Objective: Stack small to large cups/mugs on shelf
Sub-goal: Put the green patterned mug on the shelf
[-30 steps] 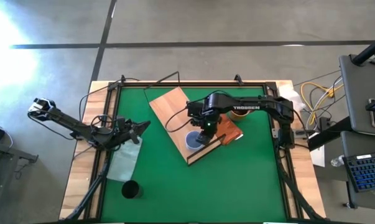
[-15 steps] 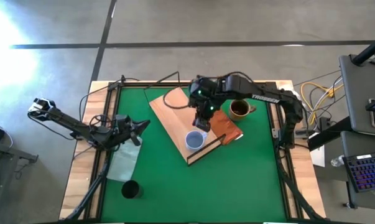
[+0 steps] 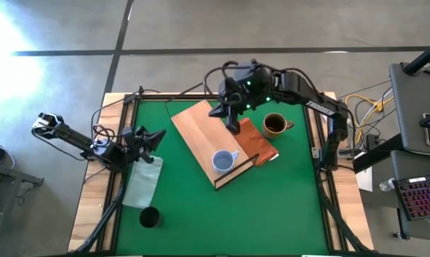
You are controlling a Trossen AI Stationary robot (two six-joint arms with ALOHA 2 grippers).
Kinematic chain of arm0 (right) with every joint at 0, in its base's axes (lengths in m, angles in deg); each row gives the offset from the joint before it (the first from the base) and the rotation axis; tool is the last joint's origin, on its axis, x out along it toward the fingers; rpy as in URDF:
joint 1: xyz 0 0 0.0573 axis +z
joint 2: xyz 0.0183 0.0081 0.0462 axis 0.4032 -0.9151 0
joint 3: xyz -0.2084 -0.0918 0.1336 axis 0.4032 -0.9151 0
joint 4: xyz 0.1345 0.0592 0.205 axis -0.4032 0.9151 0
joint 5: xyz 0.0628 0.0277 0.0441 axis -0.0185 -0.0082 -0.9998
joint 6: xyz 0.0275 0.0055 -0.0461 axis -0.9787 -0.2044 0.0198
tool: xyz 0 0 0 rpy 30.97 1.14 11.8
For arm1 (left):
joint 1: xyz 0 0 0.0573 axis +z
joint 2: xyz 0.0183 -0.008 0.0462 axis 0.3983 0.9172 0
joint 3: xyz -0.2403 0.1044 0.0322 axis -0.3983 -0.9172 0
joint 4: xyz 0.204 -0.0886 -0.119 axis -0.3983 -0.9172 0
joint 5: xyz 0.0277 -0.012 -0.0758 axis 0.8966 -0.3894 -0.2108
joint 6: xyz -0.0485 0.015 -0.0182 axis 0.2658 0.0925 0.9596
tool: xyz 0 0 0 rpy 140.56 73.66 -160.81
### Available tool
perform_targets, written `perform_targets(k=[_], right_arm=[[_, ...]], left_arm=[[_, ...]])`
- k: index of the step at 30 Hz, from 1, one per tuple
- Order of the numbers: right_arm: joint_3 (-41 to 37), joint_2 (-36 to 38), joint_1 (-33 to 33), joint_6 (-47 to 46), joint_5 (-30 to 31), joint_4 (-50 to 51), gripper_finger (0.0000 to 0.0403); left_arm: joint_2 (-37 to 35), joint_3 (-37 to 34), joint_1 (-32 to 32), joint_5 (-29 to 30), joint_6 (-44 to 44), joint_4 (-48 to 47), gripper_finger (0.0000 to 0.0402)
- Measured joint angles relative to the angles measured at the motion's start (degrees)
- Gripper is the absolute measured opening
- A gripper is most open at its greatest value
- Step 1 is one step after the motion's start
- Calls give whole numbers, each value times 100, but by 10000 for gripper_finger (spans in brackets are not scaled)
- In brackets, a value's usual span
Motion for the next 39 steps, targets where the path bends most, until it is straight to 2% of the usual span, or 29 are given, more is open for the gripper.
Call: perform_targets(k=[4, 11, 16, 23, 24, 27, 29, 34, 39], right_arm=[[-46, 0, -122, -302, -8, 79, 38], [-164, -83, -217, -547, -8, 86, 127], [-227, -83, -242, -763, -4, 365, 156], [-266, -83, -231, -850, 38, 1048, 159], [-266, -83, -230, -884, 214, 1263, 159], [-265, -83, -277, -967, 1352, 2390, 157], [-352, -80, -438, -956, 1802, 3059, 151], [-1087, 144, -1083, -879, 1717, 2971, 137], [-2020, 415, -2138, -623, 1532, 2935, 136]], left_arm=[[118, 147, 1, 103, 2, -54, 18], [340, 395, 1, 159, -2, -85, 110], [470, 475, 1, 168, 4, -63, 145], [613, 663, 1, 154, -102, -86, 137], [635, 683, 1, 153, -146, -91, 131], [660, 701, 1, 154, -155, -119, 109], [687, 698, 1, 152, -153, -120, 95], [686, 672, 1, 150, 123, -289, 78], [639, 672, -1, -38, 588, -610, 77]])
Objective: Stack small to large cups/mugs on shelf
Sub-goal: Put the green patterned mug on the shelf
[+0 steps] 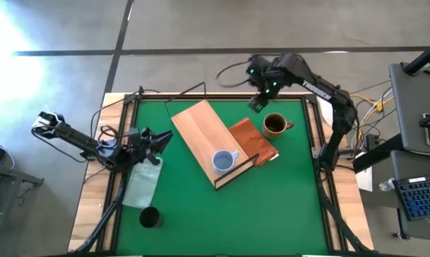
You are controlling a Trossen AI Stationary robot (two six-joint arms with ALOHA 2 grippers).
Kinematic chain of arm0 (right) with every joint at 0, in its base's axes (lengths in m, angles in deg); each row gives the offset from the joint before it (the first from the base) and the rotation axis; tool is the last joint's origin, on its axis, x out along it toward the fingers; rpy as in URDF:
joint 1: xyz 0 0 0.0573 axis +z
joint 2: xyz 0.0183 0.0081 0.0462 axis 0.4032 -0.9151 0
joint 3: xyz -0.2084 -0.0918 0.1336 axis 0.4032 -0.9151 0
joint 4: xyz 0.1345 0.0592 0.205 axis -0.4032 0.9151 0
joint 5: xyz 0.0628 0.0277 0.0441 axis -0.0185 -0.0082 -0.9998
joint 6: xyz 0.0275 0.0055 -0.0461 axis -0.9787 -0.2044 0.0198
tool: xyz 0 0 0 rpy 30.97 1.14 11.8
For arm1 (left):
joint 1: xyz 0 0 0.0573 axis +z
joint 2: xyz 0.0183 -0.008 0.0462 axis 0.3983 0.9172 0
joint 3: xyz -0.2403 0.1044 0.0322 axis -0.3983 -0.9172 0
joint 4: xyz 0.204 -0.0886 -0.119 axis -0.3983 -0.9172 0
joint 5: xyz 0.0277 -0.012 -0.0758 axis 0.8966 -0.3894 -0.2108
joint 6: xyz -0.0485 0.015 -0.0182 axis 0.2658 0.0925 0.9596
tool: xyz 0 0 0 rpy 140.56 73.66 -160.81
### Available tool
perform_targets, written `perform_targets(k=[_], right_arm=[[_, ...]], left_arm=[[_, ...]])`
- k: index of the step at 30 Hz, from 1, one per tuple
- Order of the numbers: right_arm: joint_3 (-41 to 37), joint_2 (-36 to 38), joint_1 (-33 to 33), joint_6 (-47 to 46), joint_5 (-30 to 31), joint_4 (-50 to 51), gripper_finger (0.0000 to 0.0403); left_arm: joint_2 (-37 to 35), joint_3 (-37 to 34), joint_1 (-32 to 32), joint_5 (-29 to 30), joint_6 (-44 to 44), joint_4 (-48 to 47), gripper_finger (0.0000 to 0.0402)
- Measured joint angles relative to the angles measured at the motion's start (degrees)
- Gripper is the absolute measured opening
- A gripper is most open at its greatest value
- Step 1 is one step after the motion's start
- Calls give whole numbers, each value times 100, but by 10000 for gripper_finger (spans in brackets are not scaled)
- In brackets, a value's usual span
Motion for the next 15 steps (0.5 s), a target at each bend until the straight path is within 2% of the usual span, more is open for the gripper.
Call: perform_targets(k=[8, 12, 15], right_arm=[[-1773, 760, -1149, 383, -56, -7, 168], [-2655, 1343, -1331, 239, -51, -288, 198], [-3284, 1707, -1341, 205, -54, -895, 216]], left_arm=[[4, -2, 0, -89, 314, -392, 77], [-19, -6, 0, -107, 316, -623, 77], [-78, -13, 0, -111, 323, -832, 83]])
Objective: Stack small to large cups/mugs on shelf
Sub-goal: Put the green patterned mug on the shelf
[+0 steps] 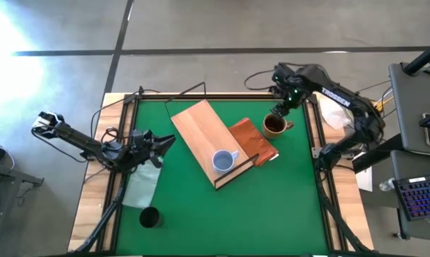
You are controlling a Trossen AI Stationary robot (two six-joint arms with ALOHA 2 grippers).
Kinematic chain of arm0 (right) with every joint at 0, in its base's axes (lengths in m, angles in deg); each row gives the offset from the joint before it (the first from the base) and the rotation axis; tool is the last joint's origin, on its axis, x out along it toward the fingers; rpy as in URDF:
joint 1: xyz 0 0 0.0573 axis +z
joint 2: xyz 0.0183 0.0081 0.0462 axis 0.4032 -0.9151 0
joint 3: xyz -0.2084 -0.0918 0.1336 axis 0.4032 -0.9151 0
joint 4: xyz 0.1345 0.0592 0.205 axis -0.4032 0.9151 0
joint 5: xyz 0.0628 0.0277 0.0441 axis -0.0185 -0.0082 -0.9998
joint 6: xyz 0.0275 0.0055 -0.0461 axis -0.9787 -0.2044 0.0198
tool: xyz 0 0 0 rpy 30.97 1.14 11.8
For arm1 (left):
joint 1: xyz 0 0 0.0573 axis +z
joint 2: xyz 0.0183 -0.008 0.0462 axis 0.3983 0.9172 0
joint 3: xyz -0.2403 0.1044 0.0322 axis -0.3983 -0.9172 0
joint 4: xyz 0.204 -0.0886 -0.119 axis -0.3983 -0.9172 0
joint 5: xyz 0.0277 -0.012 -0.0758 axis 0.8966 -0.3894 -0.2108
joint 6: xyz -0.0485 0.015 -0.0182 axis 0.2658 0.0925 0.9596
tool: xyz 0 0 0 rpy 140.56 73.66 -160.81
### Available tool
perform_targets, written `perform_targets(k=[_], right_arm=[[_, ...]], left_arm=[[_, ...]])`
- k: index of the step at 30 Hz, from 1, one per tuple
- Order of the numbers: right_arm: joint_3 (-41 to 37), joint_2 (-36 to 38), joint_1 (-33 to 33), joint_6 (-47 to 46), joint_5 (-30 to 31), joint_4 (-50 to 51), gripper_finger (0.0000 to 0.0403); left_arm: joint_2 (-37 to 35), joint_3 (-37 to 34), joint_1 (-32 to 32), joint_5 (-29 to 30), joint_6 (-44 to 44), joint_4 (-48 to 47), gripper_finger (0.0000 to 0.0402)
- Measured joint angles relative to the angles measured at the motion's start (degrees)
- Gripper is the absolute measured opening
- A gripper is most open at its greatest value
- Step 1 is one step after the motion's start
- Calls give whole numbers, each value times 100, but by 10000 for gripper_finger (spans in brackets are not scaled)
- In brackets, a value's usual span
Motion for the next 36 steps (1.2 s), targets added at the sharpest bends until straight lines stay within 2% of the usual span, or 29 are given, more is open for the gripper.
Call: perform_targets(k=[3, 10, 14, 21, 26, 32, 36], right_arm=[[-528, 264, -4, -156, 1, -435, 223], [-1484, 308, -3, -179, 5, -1276, 224], [-1804, 299, -7, -175, 3, -1981, 224], [-2250, 155, -16, 73, 6, -2184, 216], [-2394, 62, -16, 235, 11, -2437, 162], [-2134, 28, -9, 642, 303, -2613, 37], [-1808, -108, -19, 693, 507, -2529, 29]], left_arm=[[-57, 0, 0, -2, 53, -156, 90], [-62, -7, 2, 1, 291, -184, 96], [-38, -9, 2, 2, 374, -190, 96], [-29, -11, 2, 116, 443, -186, 96], [-51, -13, 2, 320, 441, -187, 96], [-21, -13, 4, 507, 439, -190, 96], [10, -13, 4, 625, 439, -171, 96]])
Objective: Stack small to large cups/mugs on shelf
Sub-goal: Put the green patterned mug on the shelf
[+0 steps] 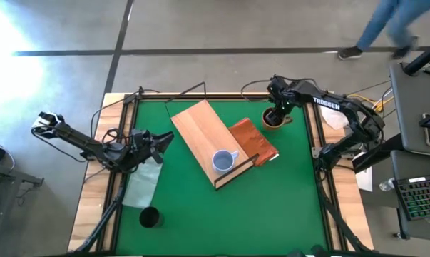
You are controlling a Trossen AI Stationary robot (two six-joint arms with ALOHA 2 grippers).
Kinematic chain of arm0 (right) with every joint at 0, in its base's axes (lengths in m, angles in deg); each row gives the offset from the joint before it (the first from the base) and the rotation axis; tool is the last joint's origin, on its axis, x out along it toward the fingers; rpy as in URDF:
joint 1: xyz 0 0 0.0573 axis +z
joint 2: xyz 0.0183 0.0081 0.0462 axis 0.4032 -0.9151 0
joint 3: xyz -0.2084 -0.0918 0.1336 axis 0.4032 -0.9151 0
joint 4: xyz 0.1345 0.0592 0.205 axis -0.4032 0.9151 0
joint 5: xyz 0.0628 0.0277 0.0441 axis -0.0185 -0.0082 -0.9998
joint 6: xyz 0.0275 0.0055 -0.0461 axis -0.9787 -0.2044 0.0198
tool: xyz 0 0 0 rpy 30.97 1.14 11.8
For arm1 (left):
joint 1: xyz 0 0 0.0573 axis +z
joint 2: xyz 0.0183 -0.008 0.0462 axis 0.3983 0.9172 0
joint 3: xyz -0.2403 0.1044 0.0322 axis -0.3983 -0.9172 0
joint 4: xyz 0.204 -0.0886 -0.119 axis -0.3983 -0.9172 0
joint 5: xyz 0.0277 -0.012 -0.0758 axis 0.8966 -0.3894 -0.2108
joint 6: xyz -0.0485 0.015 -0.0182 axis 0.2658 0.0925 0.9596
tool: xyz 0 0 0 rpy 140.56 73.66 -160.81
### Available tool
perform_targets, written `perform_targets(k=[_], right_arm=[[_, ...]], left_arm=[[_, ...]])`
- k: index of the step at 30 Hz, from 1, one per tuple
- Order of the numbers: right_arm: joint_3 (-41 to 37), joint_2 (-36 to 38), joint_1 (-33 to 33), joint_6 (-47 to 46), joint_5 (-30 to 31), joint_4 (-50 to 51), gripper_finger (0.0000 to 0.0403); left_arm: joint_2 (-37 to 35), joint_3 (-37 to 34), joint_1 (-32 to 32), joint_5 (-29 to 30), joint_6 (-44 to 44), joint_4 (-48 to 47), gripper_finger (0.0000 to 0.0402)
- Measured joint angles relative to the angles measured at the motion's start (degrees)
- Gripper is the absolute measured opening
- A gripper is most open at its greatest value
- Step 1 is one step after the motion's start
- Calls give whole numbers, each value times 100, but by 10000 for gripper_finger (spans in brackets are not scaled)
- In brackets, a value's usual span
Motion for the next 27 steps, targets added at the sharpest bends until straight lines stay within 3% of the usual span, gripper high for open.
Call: perform_targets(k=[14, 21, 27], right_arm=[[1892, -616, 365, 88, -806, 1647, 29], [3591, -1326, 1007, 46, -800, 2106, 29], [5237, -2448, 1509, 78, -819, 2911, 29]], left_arm=[[34, -9, 0, 45, 2, 4, 96], [37, -93, 0, 45, 10, 4, 96], [37, -94, 0, 45, 17, 8, 96]])
